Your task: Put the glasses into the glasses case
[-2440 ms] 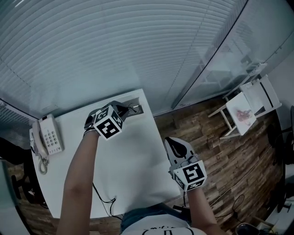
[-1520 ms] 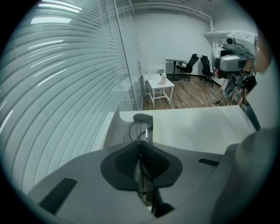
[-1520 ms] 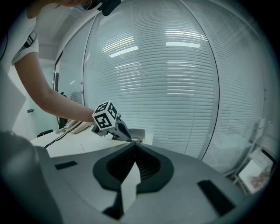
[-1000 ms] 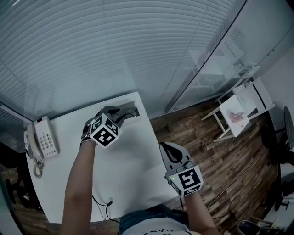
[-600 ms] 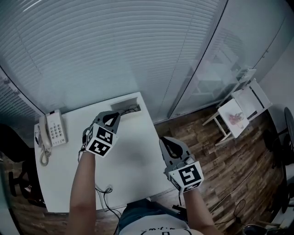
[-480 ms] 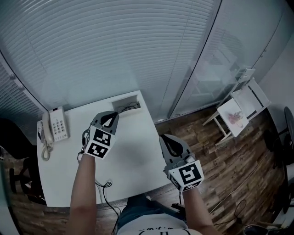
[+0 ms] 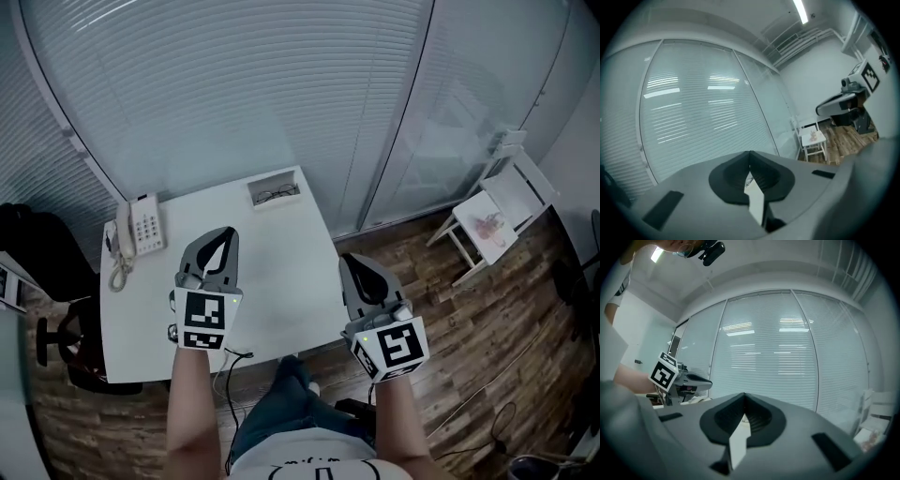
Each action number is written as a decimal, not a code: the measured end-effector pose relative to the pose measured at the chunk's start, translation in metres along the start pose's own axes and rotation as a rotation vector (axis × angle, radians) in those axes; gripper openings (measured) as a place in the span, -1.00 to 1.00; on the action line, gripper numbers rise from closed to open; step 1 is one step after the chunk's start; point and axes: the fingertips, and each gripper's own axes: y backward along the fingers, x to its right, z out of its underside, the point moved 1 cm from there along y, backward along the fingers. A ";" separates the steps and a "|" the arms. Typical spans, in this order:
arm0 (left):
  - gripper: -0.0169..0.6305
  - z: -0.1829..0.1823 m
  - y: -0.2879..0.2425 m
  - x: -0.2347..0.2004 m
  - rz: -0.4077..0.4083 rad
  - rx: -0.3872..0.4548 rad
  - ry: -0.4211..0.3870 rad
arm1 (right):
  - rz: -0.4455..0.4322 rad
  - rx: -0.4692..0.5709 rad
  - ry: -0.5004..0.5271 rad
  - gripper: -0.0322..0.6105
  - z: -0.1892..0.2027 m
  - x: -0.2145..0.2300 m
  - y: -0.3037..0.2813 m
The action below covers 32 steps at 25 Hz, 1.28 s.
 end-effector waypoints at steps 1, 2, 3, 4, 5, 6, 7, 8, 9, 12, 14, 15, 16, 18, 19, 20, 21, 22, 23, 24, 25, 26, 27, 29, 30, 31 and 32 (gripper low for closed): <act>-0.90 -0.003 0.010 0.002 -0.008 0.014 0.007 | -0.001 0.006 0.000 -0.87 -0.002 -0.004 0.004; -0.90 -0.007 0.019 0.003 -0.013 0.028 0.019 | -0.002 0.010 0.002 -0.87 -0.004 -0.008 0.007; -0.90 -0.010 0.027 0.004 -0.018 0.042 0.033 | -0.002 0.014 0.005 -0.87 -0.007 -0.011 0.009; -0.90 -0.014 0.034 0.003 -0.025 0.059 0.047 | 0.000 0.019 0.011 -0.87 -0.010 -0.014 0.010; -0.90 -0.020 0.041 0.000 -0.034 0.080 0.060 | 0.001 0.026 0.019 -0.87 -0.015 -0.017 0.011; -0.90 -0.026 0.048 -0.003 -0.045 0.102 0.072 | 0.002 0.034 0.029 -0.87 -0.020 -0.020 0.012; -0.90 -0.032 0.054 -0.007 -0.057 0.124 0.083 | 0.004 0.043 0.038 -0.87 -0.025 -0.022 0.013; -0.90 -0.037 0.060 -0.010 -0.068 0.143 0.092 | 0.008 0.051 0.047 -0.87 -0.030 -0.023 0.014; -0.90 -0.041 0.066 -0.013 -0.076 0.158 0.100 | 0.014 0.058 0.053 -0.87 -0.035 -0.024 0.015; -0.90 -0.048 0.079 -0.025 -0.085 0.191 0.125 | 0.040 0.078 0.053 -0.87 -0.044 -0.028 0.014; -0.90 -0.051 0.088 -0.034 -0.084 0.212 0.139 | 0.054 0.088 0.055 -0.87 -0.050 -0.033 0.011; -0.90 -0.053 0.092 -0.039 -0.086 0.223 0.143 | 0.058 0.091 0.059 -0.87 -0.052 -0.036 0.010; -0.90 -0.055 0.097 -0.044 -0.089 0.232 0.144 | 0.064 0.093 0.063 -0.87 -0.055 -0.039 0.009; -0.90 -0.056 0.104 -0.053 -0.096 0.247 0.148 | 0.079 0.098 0.072 -0.87 -0.060 -0.045 0.009; -0.90 -0.056 0.106 -0.057 -0.098 0.253 0.151 | 0.086 0.099 0.076 -0.87 -0.062 -0.047 0.009; -0.90 -0.055 0.108 -0.061 -0.100 0.257 0.154 | 0.091 0.097 0.082 -0.87 -0.063 -0.049 0.008; -0.90 -0.053 0.109 -0.065 -0.102 0.259 0.157 | 0.095 0.093 0.090 -0.87 -0.064 -0.052 0.008; -0.90 -0.052 0.111 -0.068 -0.104 0.260 0.159 | 0.100 0.088 0.099 -0.87 -0.065 -0.053 0.008; -0.90 -0.050 0.112 -0.070 -0.105 0.261 0.163 | 0.106 0.083 0.106 -0.87 -0.065 -0.055 0.009; -0.90 -0.048 0.113 -0.071 -0.106 0.262 0.168 | 0.114 0.079 0.112 -0.87 -0.065 -0.055 0.011; -0.90 -0.046 0.113 -0.072 -0.106 0.264 0.174 | 0.123 0.077 0.116 -0.87 -0.066 -0.055 0.012; -0.90 -0.045 0.113 -0.073 -0.107 0.266 0.178 | 0.132 0.076 0.120 -0.87 -0.066 -0.054 0.014; -0.90 -0.044 0.113 -0.073 -0.108 0.268 0.180 | 0.141 0.075 0.124 -0.87 -0.067 -0.053 0.016; -0.90 -0.042 0.113 -0.075 -0.111 0.273 0.181 | 0.155 0.073 0.132 -0.87 -0.068 -0.052 0.019; -0.90 -0.042 0.113 -0.075 -0.112 0.276 0.182 | 0.161 0.071 0.134 -0.87 -0.068 -0.052 0.020; -0.90 -0.042 0.114 -0.076 -0.112 0.279 0.183 | 0.166 0.070 0.137 -0.87 -0.069 -0.051 0.021; -0.90 -0.042 0.114 -0.076 -0.110 0.281 0.182 | 0.170 0.069 0.140 -0.87 -0.069 -0.051 0.022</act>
